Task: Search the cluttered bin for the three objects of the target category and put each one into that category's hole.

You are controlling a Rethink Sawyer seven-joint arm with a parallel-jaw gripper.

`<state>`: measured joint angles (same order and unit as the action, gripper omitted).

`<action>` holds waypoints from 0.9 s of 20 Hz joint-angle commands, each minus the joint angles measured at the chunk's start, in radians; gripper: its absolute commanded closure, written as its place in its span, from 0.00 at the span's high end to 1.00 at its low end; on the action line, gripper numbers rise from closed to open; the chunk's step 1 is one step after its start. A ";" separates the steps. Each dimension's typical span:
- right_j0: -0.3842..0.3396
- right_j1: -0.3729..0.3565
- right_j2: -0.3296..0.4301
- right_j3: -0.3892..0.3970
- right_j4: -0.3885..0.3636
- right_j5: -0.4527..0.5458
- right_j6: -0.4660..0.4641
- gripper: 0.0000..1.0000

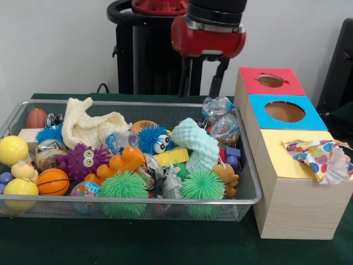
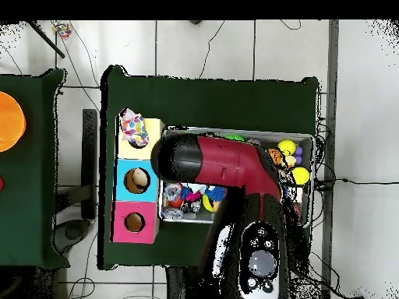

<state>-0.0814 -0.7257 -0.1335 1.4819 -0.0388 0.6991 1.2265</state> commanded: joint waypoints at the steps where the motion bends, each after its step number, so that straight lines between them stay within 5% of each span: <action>1: 0.056 0.074 -0.017 -0.109 0.060 0.165 0.354 1.00; 18: 0.097 0.173 -0.040 -0.260 0.102 0.226 0.473 1.00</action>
<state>0.0398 -0.6189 -0.1721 1.2587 0.0305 0.8059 1.4258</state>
